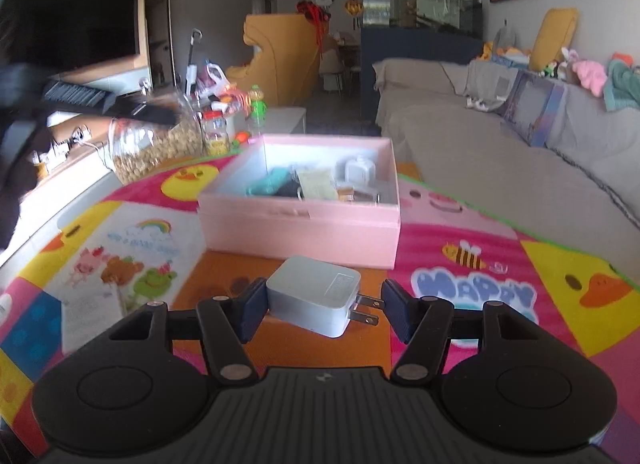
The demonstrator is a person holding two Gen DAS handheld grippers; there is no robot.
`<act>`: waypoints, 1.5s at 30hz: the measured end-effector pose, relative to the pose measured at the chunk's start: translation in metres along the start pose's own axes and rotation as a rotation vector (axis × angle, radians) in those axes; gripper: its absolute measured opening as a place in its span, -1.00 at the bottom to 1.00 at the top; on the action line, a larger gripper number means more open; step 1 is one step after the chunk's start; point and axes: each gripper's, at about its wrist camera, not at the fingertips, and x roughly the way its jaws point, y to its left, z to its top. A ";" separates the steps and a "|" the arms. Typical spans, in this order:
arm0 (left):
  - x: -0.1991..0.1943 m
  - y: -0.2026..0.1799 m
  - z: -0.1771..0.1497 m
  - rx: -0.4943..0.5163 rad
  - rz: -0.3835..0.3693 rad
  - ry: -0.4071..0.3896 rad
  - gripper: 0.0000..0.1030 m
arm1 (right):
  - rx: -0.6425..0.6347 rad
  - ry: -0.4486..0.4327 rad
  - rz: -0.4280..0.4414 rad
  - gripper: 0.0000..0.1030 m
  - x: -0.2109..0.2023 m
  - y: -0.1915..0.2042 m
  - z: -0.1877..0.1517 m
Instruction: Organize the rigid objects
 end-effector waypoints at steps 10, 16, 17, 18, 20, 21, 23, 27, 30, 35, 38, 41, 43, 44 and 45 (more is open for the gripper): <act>-0.060 0.056 -0.093 -0.254 0.055 0.198 -0.71 | -0.037 0.055 0.064 0.27 0.027 0.027 0.000; -0.056 0.073 -0.104 -0.329 0.123 0.203 -0.71 | -0.139 0.095 0.433 0.47 0.016 0.084 0.001; -0.056 0.074 -0.104 -0.336 0.127 0.195 -0.71 | -0.155 0.112 0.476 0.47 0.019 0.094 0.001; -0.056 0.074 -0.104 -0.335 0.124 0.185 -0.71 | -0.175 0.127 0.507 0.47 0.022 0.107 0.001; -0.057 0.071 -0.103 -0.326 0.110 0.170 -0.71 | -0.220 0.153 0.517 0.47 0.032 0.128 0.000; -0.057 0.070 -0.103 -0.318 0.106 0.165 -0.71 | -0.239 0.163 0.507 0.47 0.038 0.137 0.000; -0.057 0.067 -0.102 -0.296 0.106 0.160 -0.71 | -0.253 0.195 0.504 0.47 0.051 0.150 -0.001; -0.056 0.067 -0.100 -0.285 0.119 0.151 -0.71 | -0.276 0.201 0.501 0.36 0.055 0.158 -0.007; -0.051 0.066 -0.096 -0.291 0.119 0.144 -0.71 | -0.232 0.156 0.480 0.36 0.039 0.141 0.000; -0.038 0.043 -0.087 -0.238 0.040 0.137 -0.71 | -0.084 -0.007 0.298 0.35 0.006 0.072 0.022; -0.025 0.018 -0.083 -0.167 -0.031 0.152 -0.71 | -0.035 -0.069 0.094 0.36 -0.005 0.028 0.021; -0.008 -0.007 -0.080 -0.113 -0.084 0.170 -0.71 | -0.024 -0.035 -0.075 0.36 0.002 -0.002 0.005; 0.002 -0.022 -0.079 -0.086 -0.113 0.185 -0.71 | -0.008 0.015 -0.111 0.36 0.011 -0.014 -0.010; 0.006 -0.028 -0.078 -0.075 -0.124 0.195 -0.71 | 0.004 0.043 -0.103 0.36 0.016 -0.017 -0.017; 0.010 -0.033 -0.079 -0.064 -0.130 0.206 -0.71 | 0.014 0.060 -0.083 0.36 0.019 -0.017 -0.022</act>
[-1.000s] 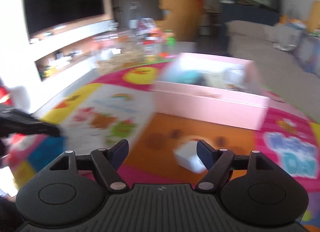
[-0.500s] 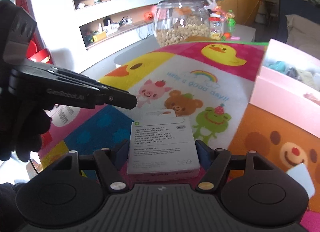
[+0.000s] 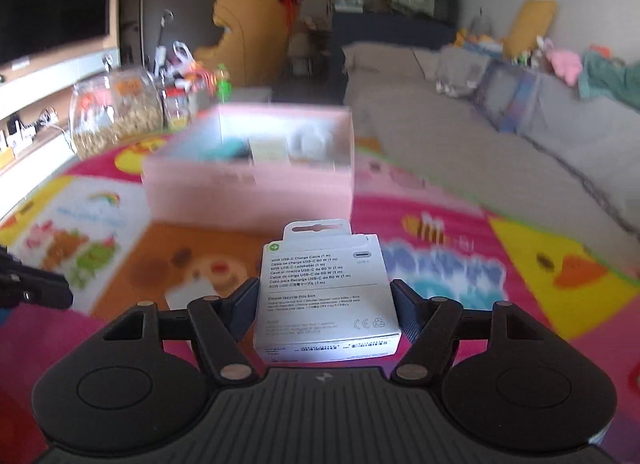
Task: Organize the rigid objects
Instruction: 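Grasp the white charger with the left tool while the right tool holds the cable box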
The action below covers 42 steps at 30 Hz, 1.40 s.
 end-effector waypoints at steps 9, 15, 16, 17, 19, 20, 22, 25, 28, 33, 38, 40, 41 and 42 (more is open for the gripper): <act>0.011 -0.008 -0.005 0.075 0.085 0.091 -0.71 | -0.025 0.013 0.178 0.35 0.011 0.047 -0.003; 0.017 -0.018 0.002 0.123 0.077 0.135 -0.66 | 0.099 0.014 0.072 0.35 0.020 0.012 0.001; 0.019 -0.018 0.004 0.106 0.052 0.145 -0.54 | 0.120 0.016 0.080 0.36 0.020 0.007 0.000; 0.021 -0.018 0.005 0.092 0.032 0.152 -0.41 | 0.128 0.016 0.082 0.36 0.020 0.006 -0.001; 0.024 -0.023 0.005 0.093 -0.007 0.161 0.08 | 0.119 0.013 0.073 0.36 0.019 0.007 -0.002; 0.025 -0.027 0.005 0.104 -0.011 0.162 0.14 | 0.111 0.014 0.069 0.36 0.020 0.010 -0.002; 0.027 -0.033 0.003 0.119 0.004 0.151 0.19 | 0.108 0.015 0.071 0.36 0.020 0.010 -0.002; 0.026 -0.033 0.004 0.071 0.016 0.122 0.14 | 0.114 0.014 0.076 0.36 0.019 0.009 -0.003; 0.028 -0.029 0.013 0.018 0.039 0.073 0.14 | 0.112 0.015 0.075 0.37 0.019 0.009 -0.003; 0.046 -0.029 0.025 0.022 0.093 0.049 0.14 | 0.113 0.015 0.077 0.37 0.018 0.009 -0.004; 0.057 -0.033 0.024 0.053 0.153 0.021 -0.27 | 0.095 0.026 0.069 0.38 0.020 0.012 -0.001; 0.056 -0.034 0.022 0.069 0.154 0.015 -0.27 | 0.079 0.032 0.068 0.38 0.022 0.013 0.001; 0.055 -0.034 0.021 0.070 0.149 0.012 -0.27 | 0.064 0.035 0.063 0.38 0.023 0.014 0.002; 0.054 -0.032 0.020 0.069 0.141 0.013 -0.27 | 0.048 0.039 0.053 0.38 0.026 0.015 0.004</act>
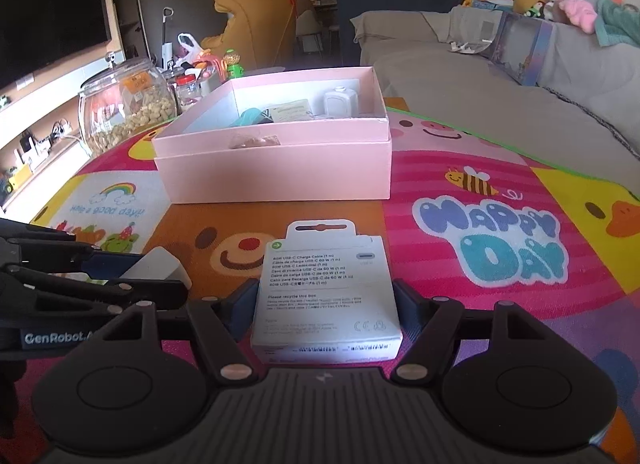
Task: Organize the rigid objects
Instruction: 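Carry the charger and cable box over the pink box and release both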
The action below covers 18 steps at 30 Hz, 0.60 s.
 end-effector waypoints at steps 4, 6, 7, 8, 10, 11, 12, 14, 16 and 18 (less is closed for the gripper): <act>-0.003 0.004 -0.003 -0.008 -0.036 -0.008 -0.28 | -0.042 0.016 -0.018 0.37 0.008 0.003 0.007; -0.006 0.003 -0.006 0.011 -0.039 -0.013 -0.28 | -0.057 0.028 -0.007 0.34 0.008 0.005 0.009; -0.008 0.003 -0.007 0.020 -0.045 -0.015 -0.28 | -0.063 0.035 0.014 0.34 0.006 0.006 0.009; -0.010 0.003 -0.009 0.025 -0.054 -0.018 -0.28 | -0.066 0.041 0.037 0.33 0.003 0.007 0.008; -0.016 0.005 -0.011 0.028 -0.069 -0.030 -0.28 | -0.070 0.045 0.076 0.33 -0.007 0.010 0.008; -0.020 0.006 -0.011 0.030 -0.073 -0.039 -0.28 | -0.072 0.037 0.083 0.33 -0.012 0.011 0.009; -0.023 0.008 -0.008 0.025 -0.077 -0.049 -0.28 | -0.072 0.020 0.087 0.33 -0.018 0.011 0.012; -0.031 0.016 0.002 0.003 -0.088 -0.079 -0.28 | -0.064 -0.032 0.087 0.33 -0.032 0.010 0.024; -0.039 0.025 0.021 -0.013 -0.083 -0.129 -0.28 | -0.051 -0.105 0.085 0.33 -0.047 0.007 0.045; -0.047 0.033 0.046 -0.012 -0.059 -0.187 -0.28 | -0.041 -0.177 0.080 0.33 -0.059 0.005 0.069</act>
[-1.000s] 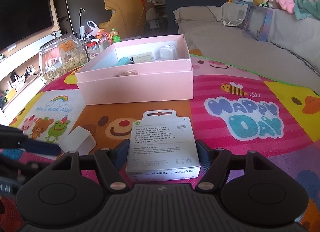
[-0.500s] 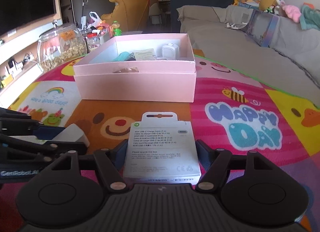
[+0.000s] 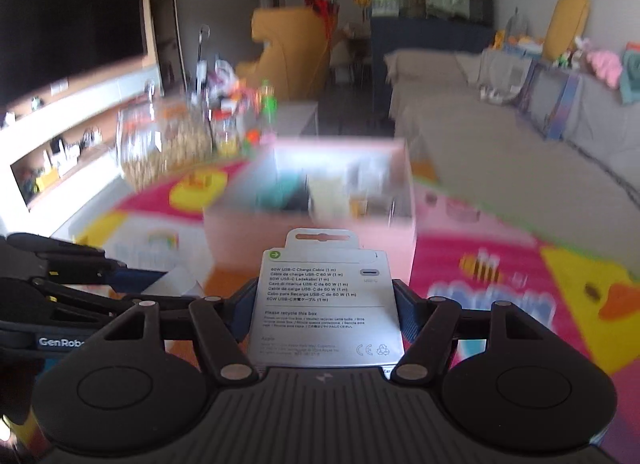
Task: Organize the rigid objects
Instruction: 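Carry the charger and cable box over the pink box and release both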
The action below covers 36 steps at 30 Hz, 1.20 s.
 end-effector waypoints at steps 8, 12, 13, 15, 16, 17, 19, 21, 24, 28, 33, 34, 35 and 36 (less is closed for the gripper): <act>0.038 0.034 0.107 -0.080 -0.023 -0.158 -0.27 | 0.062 -0.134 0.018 0.34 0.040 -0.018 0.099; 0.070 0.056 0.118 -0.156 0.001 -0.131 -0.27 | 0.122 -0.079 0.028 0.34 0.074 -0.029 0.108; 0.075 0.059 0.116 -0.159 0.000 -0.121 -0.27 | 0.129 -0.067 0.026 0.34 0.078 -0.030 0.103; 0.078 0.067 0.105 -0.168 -0.007 -0.097 -0.27 | 0.130 -0.040 0.012 0.34 0.081 -0.030 0.089; 0.078 0.069 0.097 -0.172 -0.005 -0.088 -0.27 | 0.128 -0.021 -0.011 0.34 0.081 -0.027 0.079; 0.075 0.071 0.088 -0.166 0.007 -0.081 -0.27 | 0.124 -0.012 -0.031 0.34 0.078 -0.024 0.069; 0.064 0.071 0.066 -0.128 0.065 -0.072 -0.27 | 0.092 0.001 -0.035 0.34 0.069 -0.016 0.047; 0.051 0.069 0.043 -0.107 0.103 -0.051 -0.27 | 0.046 0.034 -0.041 0.36 0.064 -0.007 0.025; 0.040 0.070 0.019 -0.136 0.113 0.010 -0.27 | 0.005 0.109 -0.078 0.36 0.068 0.005 -0.004; 0.026 0.065 -0.006 -0.128 0.142 0.046 -0.27 | 0.068 0.212 -0.081 0.36 0.080 0.012 -0.033; 0.018 0.058 -0.034 -0.113 0.184 0.128 -0.27 | 0.070 0.252 -0.131 0.40 0.087 0.020 -0.053; 0.019 0.057 -0.041 -0.120 0.182 0.149 -0.27 | 0.050 0.257 -0.154 0.46 0.089 0.024 -0.055; 0.021 0.057 -0.048 -0.136 0.175 0.170 -0.27 | 0.035 0.256 -0.169 0.50 0.089 0.025 -0.057; 0.024 0.056 -0.054 -0.158 0.169 0.187 -0.22 | 0.026 0.249 -0.183 0.53 0.090 0.028 -0.059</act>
